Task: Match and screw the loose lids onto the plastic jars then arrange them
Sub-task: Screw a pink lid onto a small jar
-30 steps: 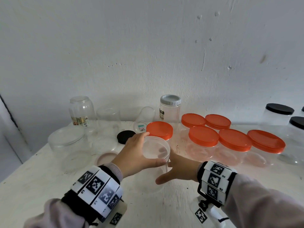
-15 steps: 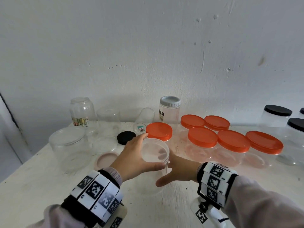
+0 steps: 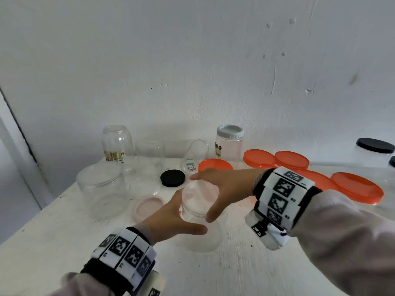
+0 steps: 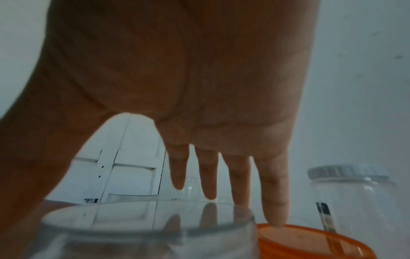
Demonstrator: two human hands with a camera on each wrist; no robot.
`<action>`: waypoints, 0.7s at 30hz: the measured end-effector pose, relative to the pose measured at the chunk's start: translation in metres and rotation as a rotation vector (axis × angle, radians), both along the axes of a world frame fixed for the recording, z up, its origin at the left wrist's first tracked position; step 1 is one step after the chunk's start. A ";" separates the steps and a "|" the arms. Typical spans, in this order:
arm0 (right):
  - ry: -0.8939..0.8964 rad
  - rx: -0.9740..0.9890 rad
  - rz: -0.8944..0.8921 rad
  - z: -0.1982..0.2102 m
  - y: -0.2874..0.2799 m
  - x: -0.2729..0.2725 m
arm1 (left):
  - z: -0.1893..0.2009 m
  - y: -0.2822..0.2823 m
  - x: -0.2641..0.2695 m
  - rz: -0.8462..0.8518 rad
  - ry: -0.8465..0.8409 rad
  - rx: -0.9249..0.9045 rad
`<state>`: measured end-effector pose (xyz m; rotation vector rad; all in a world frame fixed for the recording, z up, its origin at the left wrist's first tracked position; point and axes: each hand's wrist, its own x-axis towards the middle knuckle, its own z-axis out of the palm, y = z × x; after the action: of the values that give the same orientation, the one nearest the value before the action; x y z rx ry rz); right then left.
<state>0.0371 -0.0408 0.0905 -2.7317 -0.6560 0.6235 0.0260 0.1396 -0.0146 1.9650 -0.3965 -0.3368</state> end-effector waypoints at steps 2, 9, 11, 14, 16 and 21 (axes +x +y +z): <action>0.007 -0.096 0.037 0.005 0.008 0.003 | -0.004 0.000 0.002 -0.006 -0.006 -0.010; 0.012 -0.265 0.058 0.011 0.017 0.010 | -0.011 0.003 0.005 -0.013 -0.018 -0.024; -0.005 -0.291 0.049 0.011 0.019 0.010 | -0.010 0.003 0.005 -0.002 -0.020 -0.018; -0.040 -0.297 0.018 0.009 0.020 0.010 | -0.011 0.003 0.005 -0.001 -0.027 -0.017; -0.079 -0.299 -0.012 0.007 0.022 0.007 | -0.011 0.004 0.005 -0.004 -0.023 -0.015; -0.092 -0.335 -0.028 0.006 0.023 0.004 | -0.010 0.003 0.004 -0.018 -0.026 -0.013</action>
<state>0.0415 -0.0176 0.0960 -3.0897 -0.5774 0.6572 0.0298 0.1430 -0.0243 1.9562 -0.4323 -0.3195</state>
